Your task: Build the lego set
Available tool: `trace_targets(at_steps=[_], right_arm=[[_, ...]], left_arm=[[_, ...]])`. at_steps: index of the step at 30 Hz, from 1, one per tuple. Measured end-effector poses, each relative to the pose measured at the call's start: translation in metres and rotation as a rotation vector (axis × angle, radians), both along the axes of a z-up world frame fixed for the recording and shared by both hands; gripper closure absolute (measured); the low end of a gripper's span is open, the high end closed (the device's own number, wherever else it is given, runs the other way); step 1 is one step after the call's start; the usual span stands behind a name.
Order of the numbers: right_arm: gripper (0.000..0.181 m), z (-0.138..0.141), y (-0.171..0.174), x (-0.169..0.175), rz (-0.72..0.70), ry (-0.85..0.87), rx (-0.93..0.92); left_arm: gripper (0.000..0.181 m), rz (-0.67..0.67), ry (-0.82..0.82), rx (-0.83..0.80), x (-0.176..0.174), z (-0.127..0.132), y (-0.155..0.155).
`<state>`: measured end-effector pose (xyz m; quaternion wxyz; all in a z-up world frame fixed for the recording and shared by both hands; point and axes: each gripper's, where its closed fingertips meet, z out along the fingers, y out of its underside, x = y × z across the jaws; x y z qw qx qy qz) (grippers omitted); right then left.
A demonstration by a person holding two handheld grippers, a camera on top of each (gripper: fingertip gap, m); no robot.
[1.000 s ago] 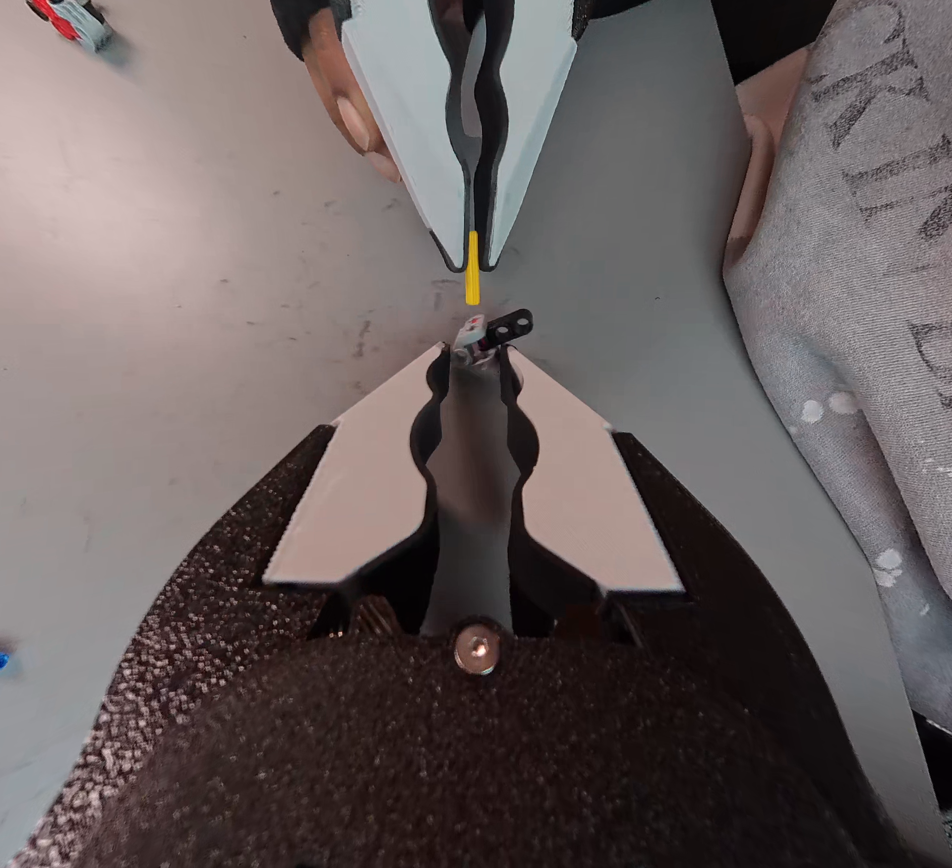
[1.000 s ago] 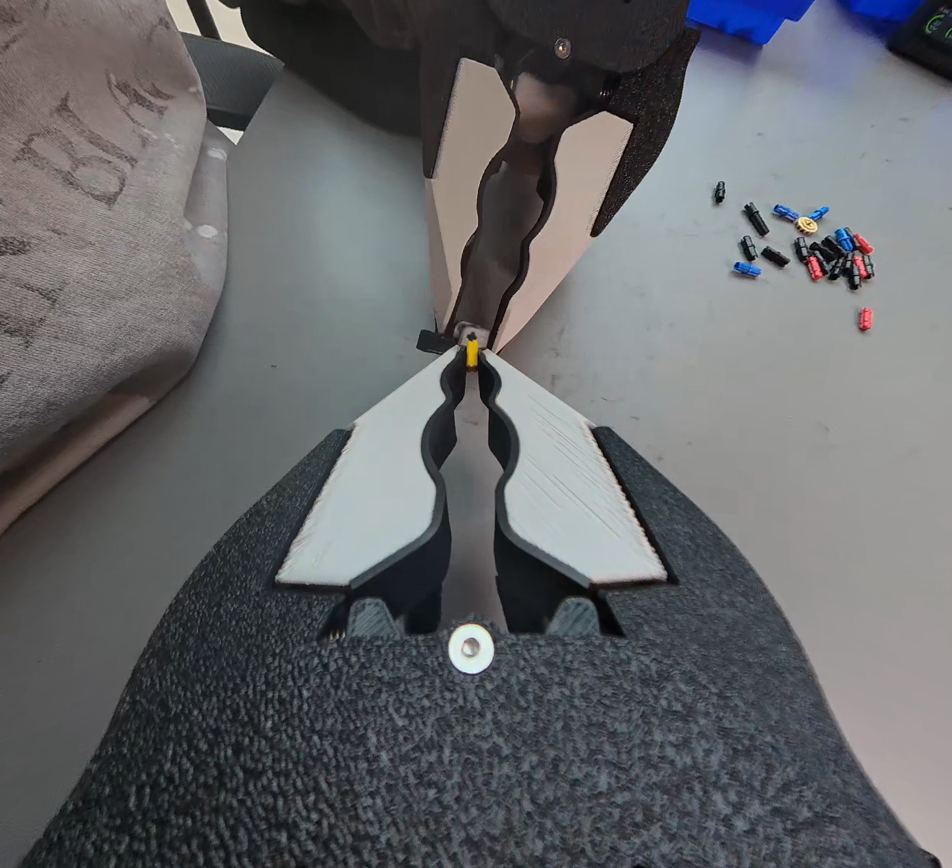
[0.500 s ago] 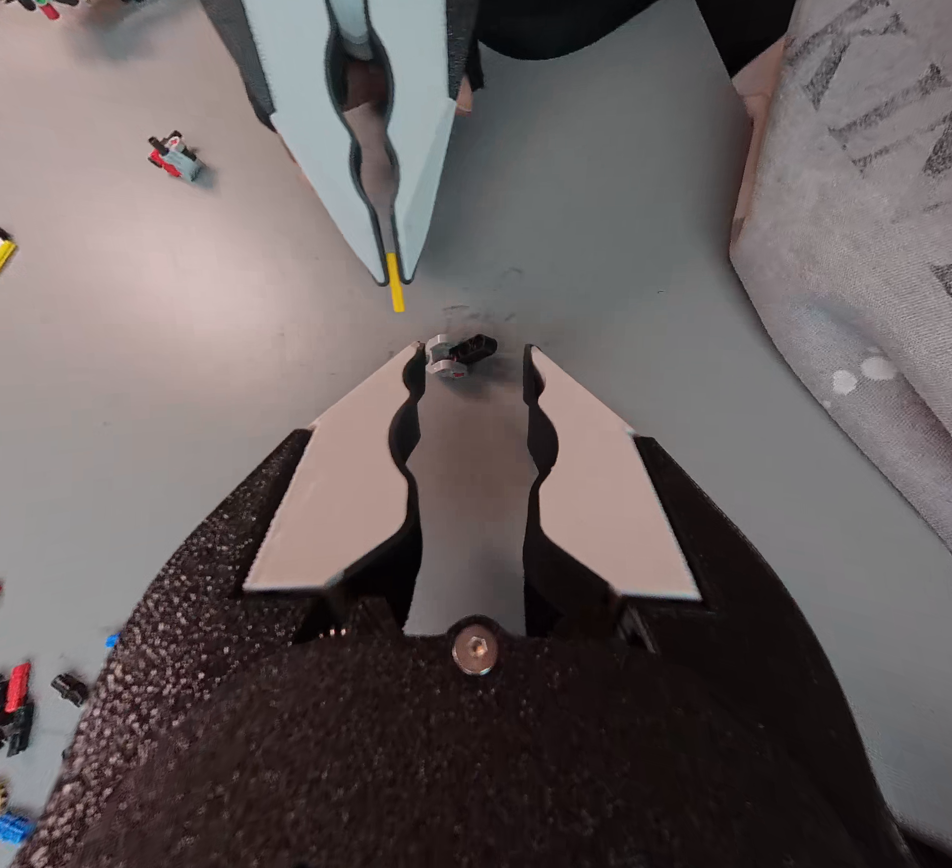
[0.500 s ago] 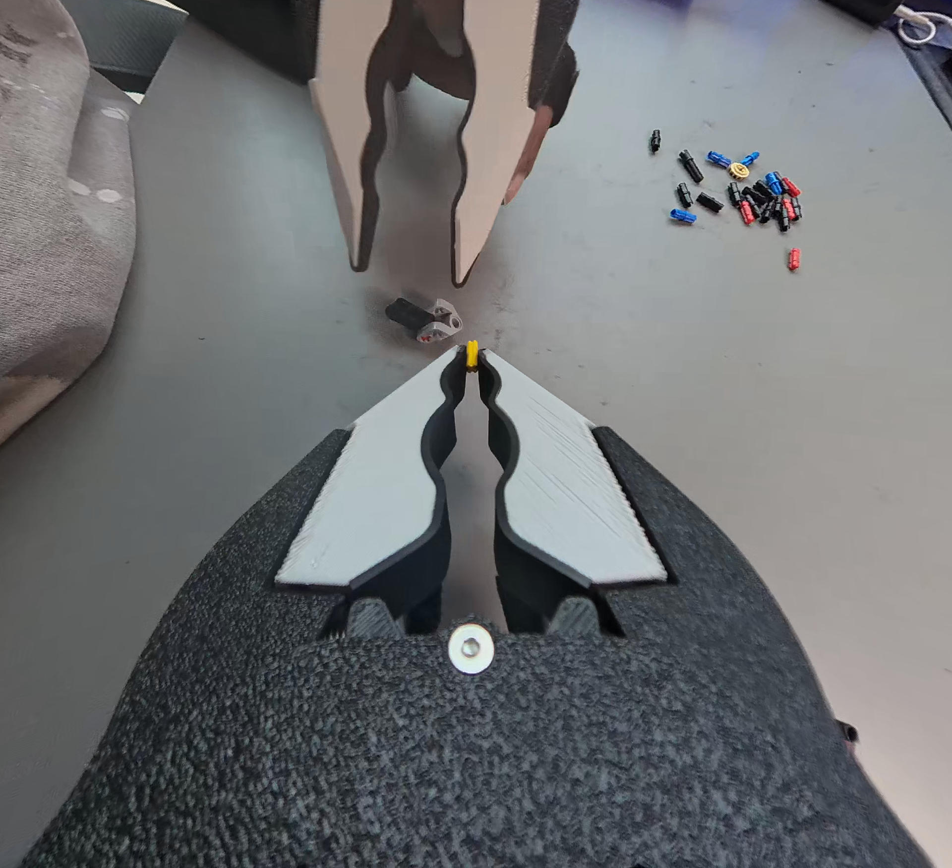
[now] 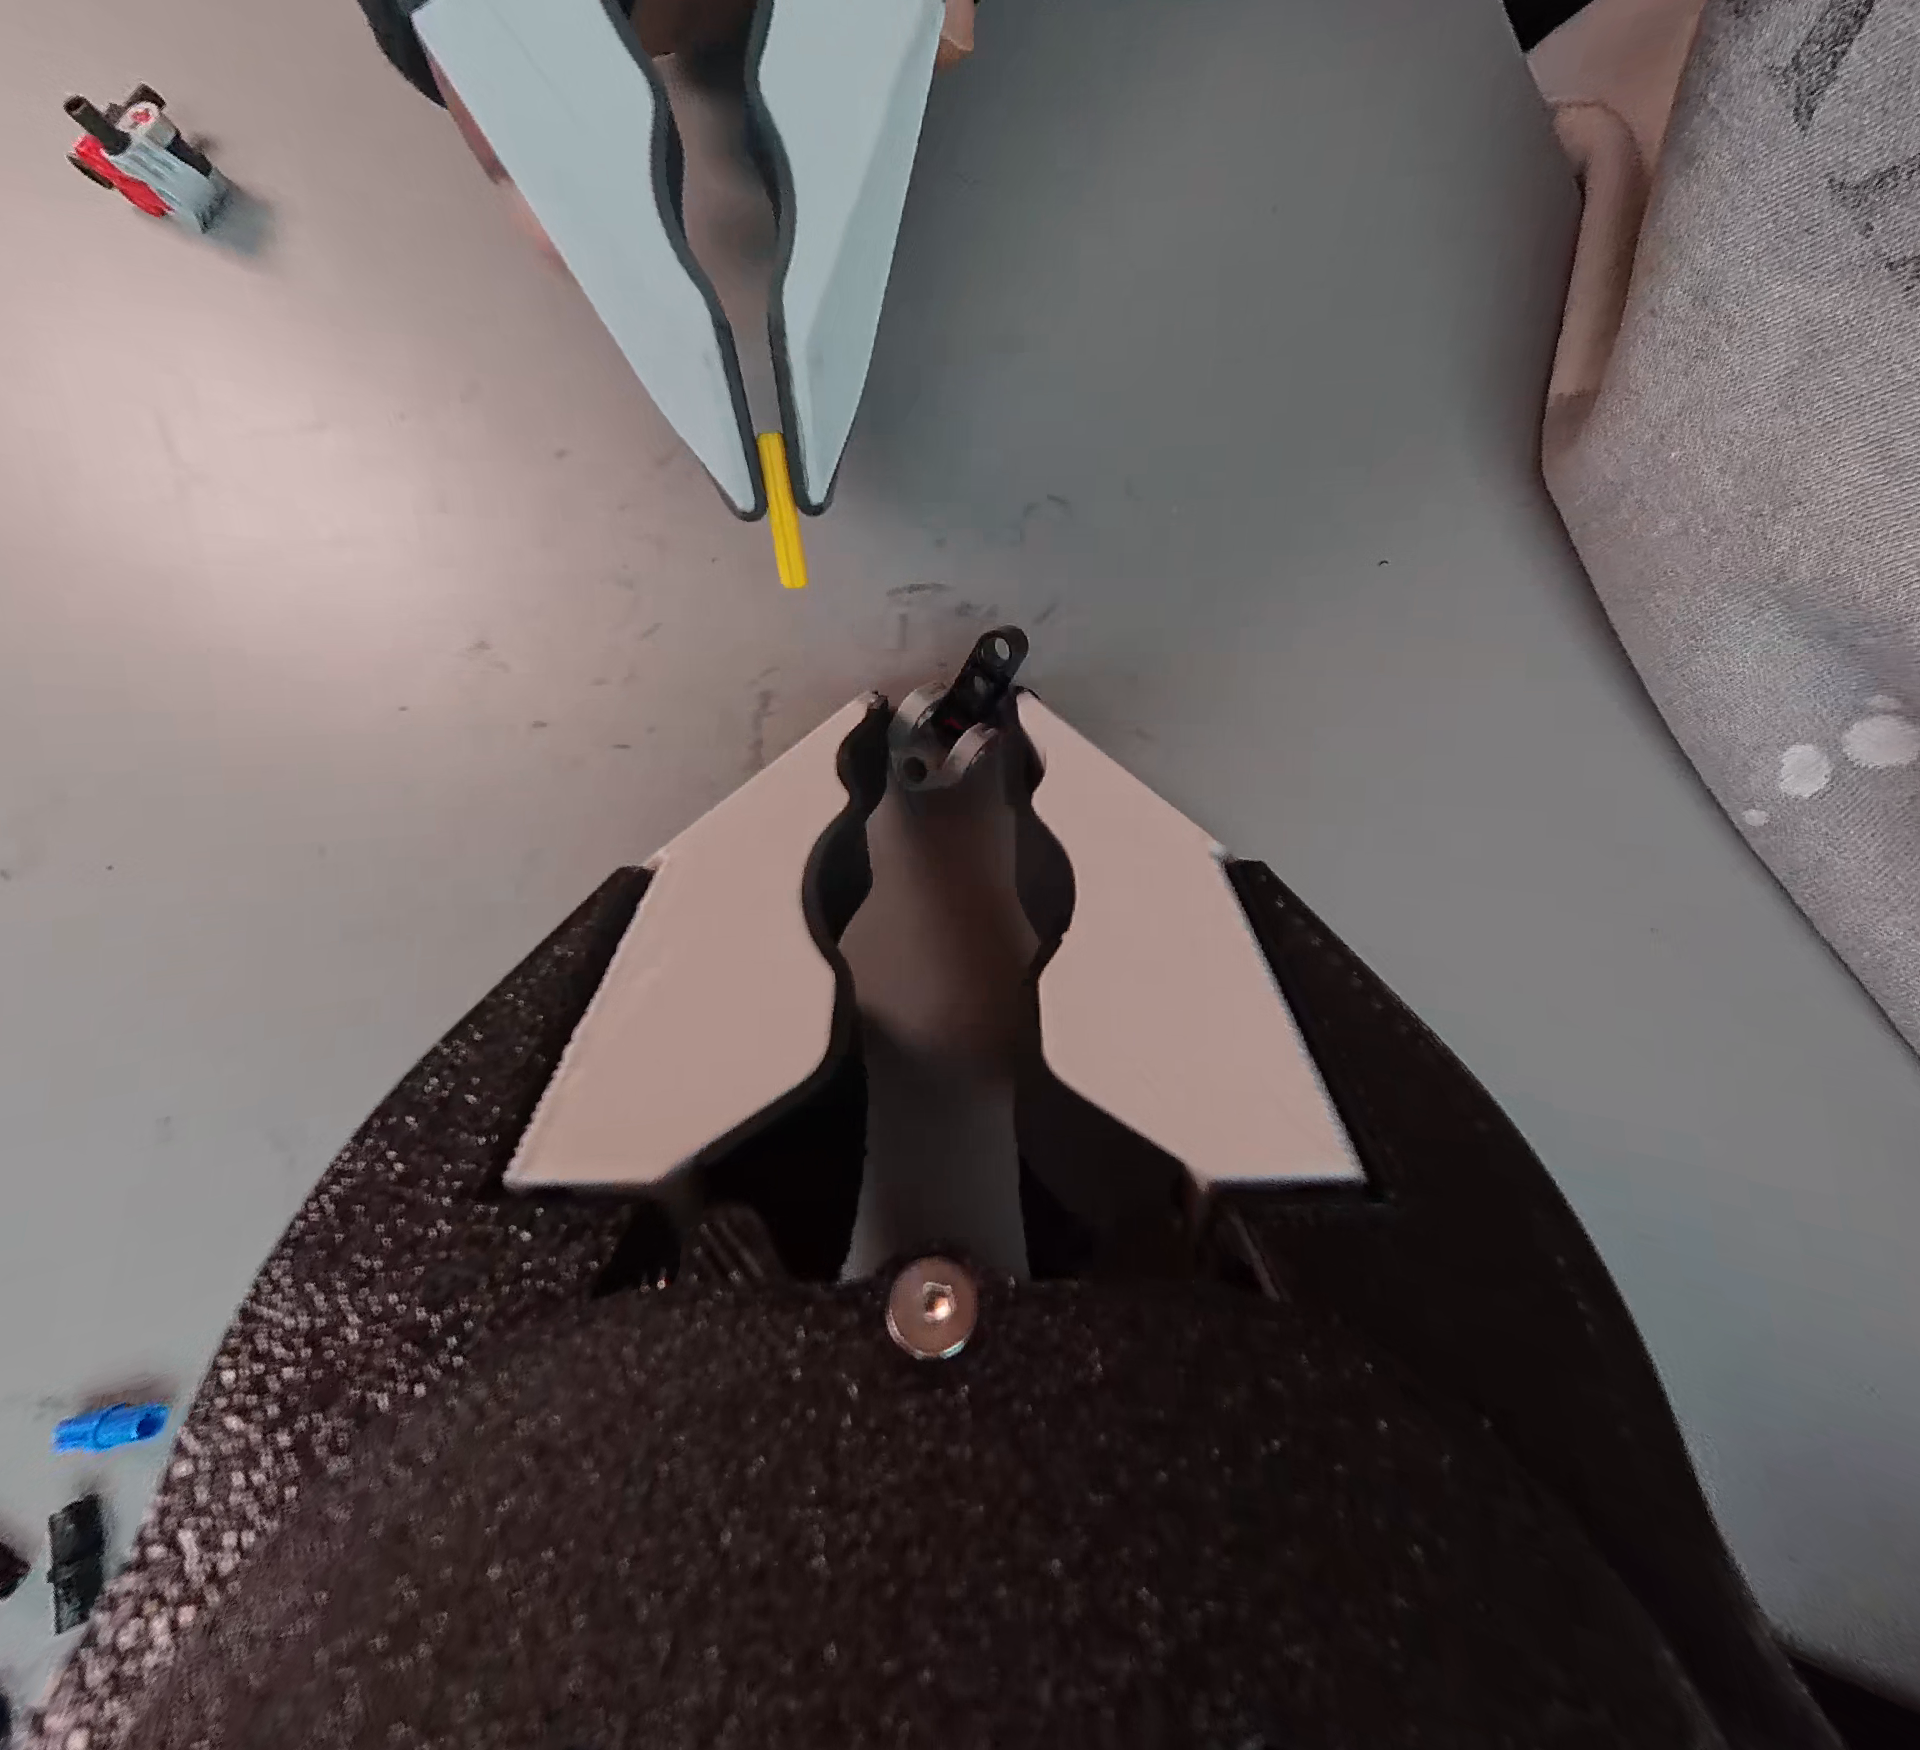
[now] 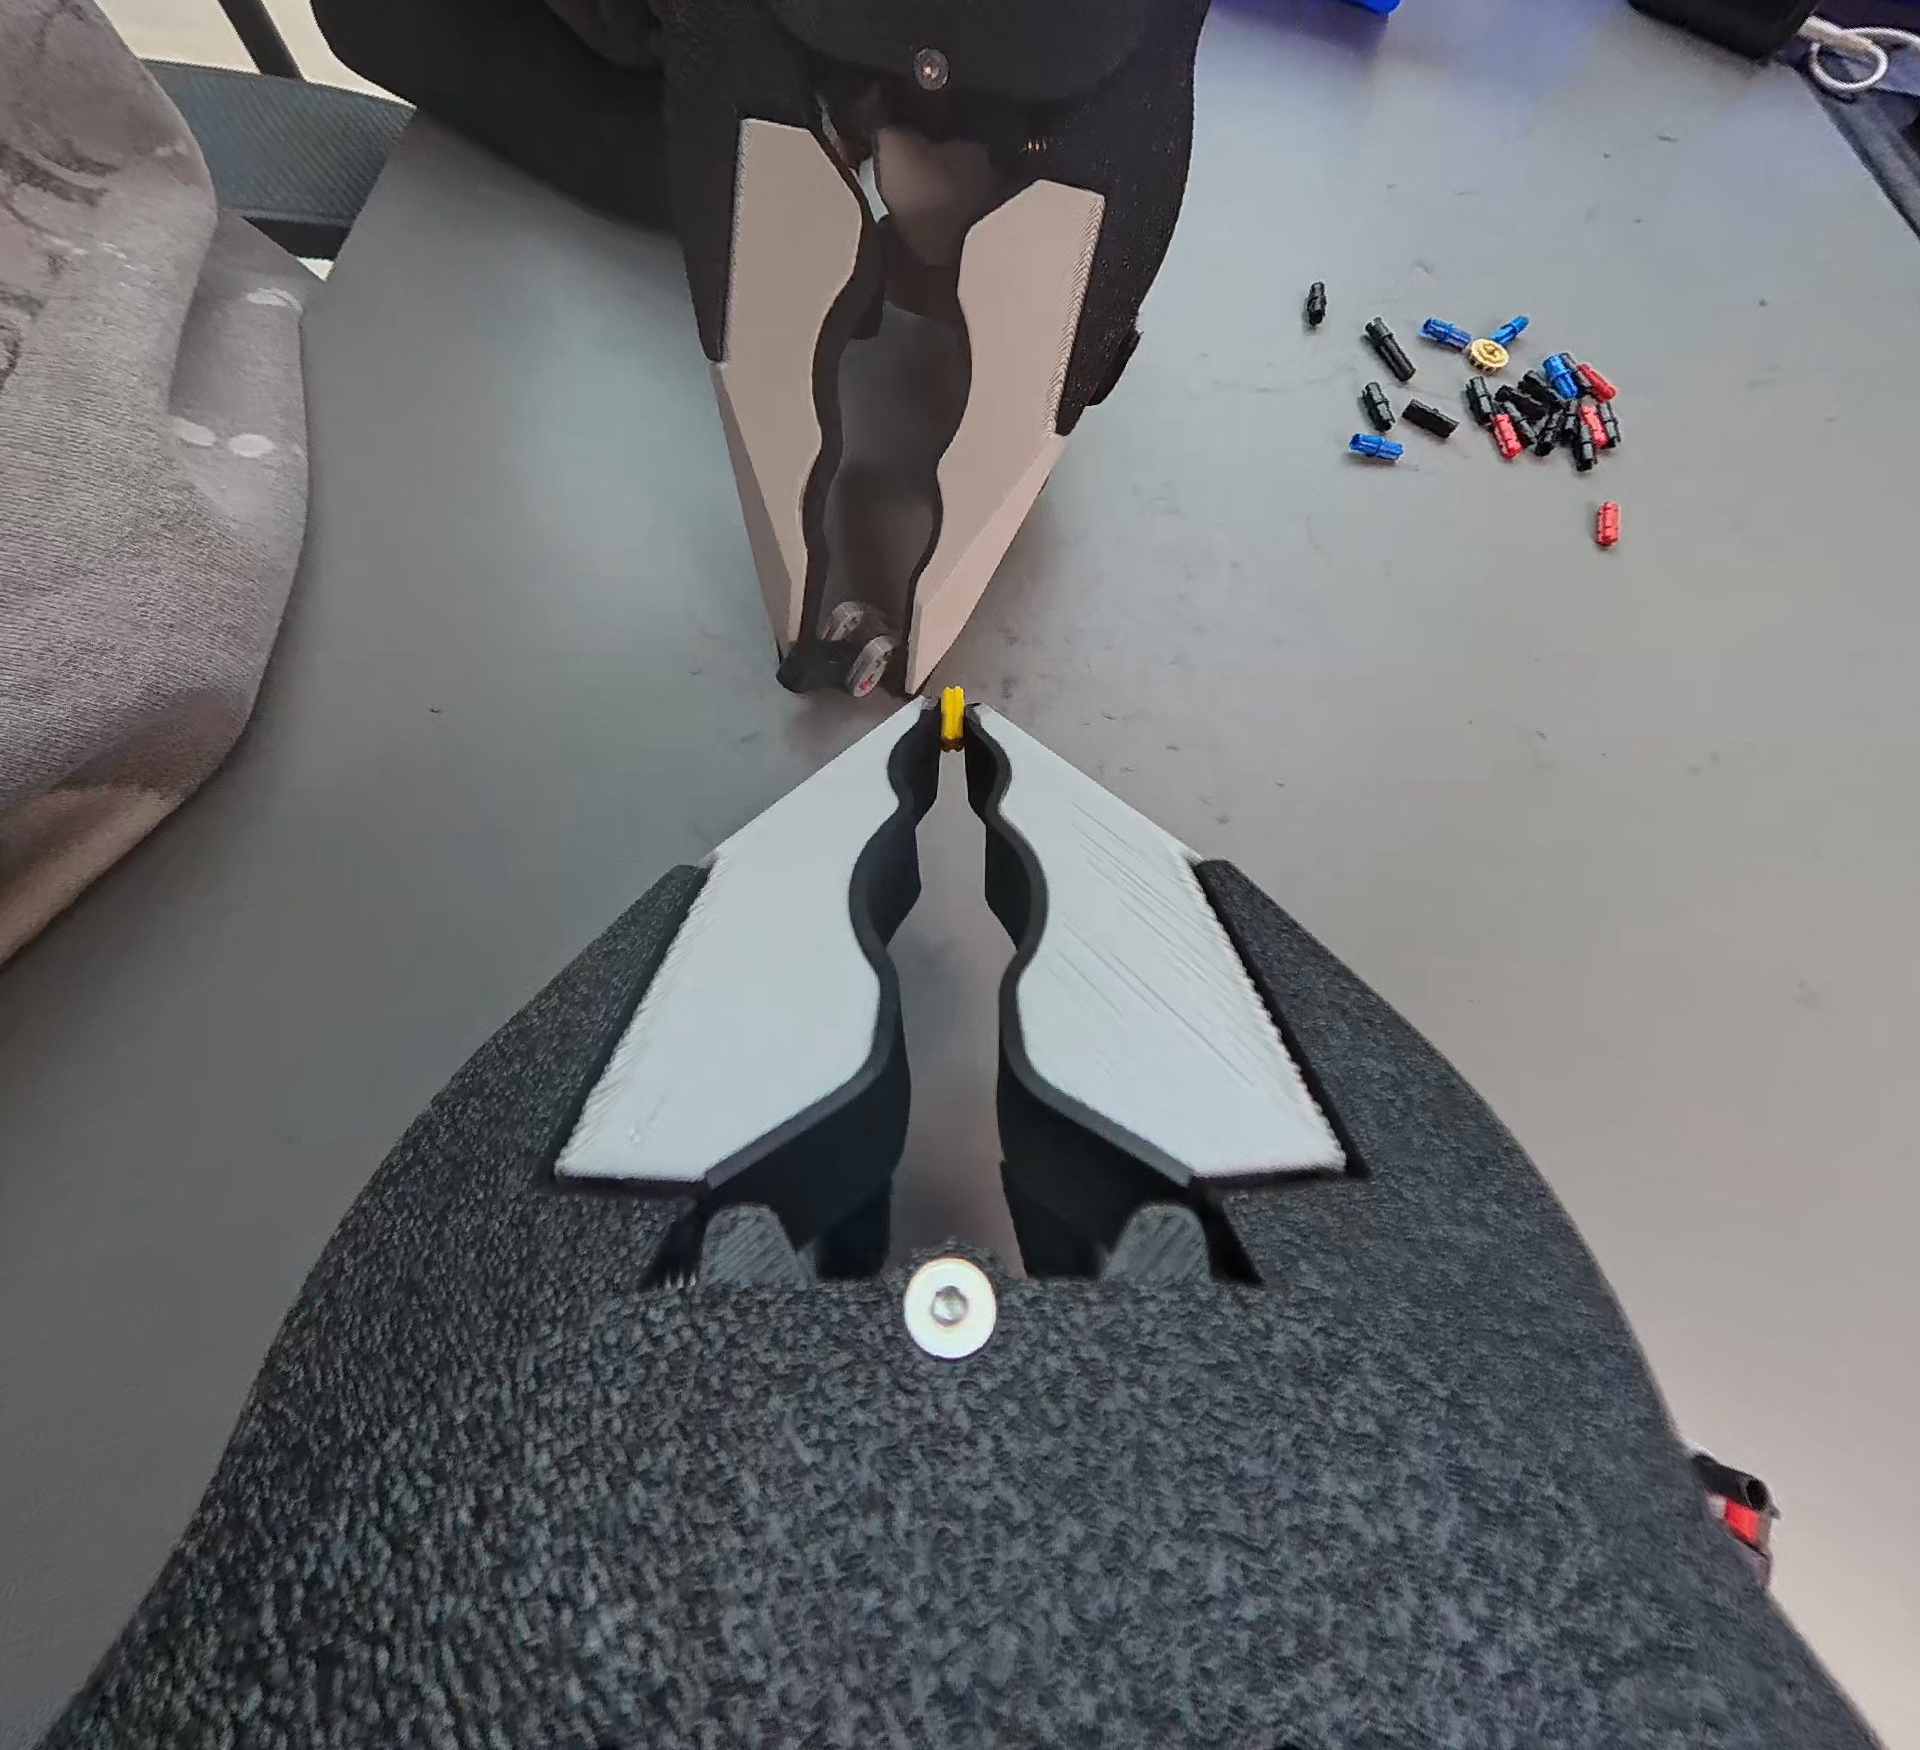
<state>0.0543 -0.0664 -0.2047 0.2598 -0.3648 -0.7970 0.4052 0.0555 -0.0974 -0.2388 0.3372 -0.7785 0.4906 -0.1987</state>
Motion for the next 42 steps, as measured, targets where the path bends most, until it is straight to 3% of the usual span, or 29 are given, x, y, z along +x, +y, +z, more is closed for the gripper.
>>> trace_targets(at_steps=[4,11,16,27,36,39,42], right_arm=[[0.178,0.009,-0.003,0.001,0.012,0.019,-0.056],[0.178,0.026,-0.03,0.013,0.143,0.043,-0.184],[0.178,0.004,-0.039,0.015,0.173,-0.034,-0.096],[0.178,-0.008,-0.04,0.01,0.143,-0.068,-0.026],[0.177,-0.011,-0.034,0.001,0.088,-0.068,0.009],[0.178,-0.013,-0.034,0.0,0.081,-0.069,0.024],[0.178,-0.014,-0.032,0.0,0.072,-0.074,0.034]], left_arm=[[0.159,0.011,-0.044,-0.034,-0.004,0.004,-0.001],[0.159,-0.015,-0.291,-0.032,0.003,0.043,-0.007],[0.159,-0.048,-0.192,-0.059,0.011,0.024,-0.009],[0.15,-0.027,-0.011,-0.02,0.009,0.001,-0.005],[0.146,0.238,0.111,0.057,-0.018,0.003,0.009],[0.155,0.27,0.089,0.05,-0.015,0.002,0.009],[0.148,0.278,0.083,0.055,-0.013,0.002,0.013]])
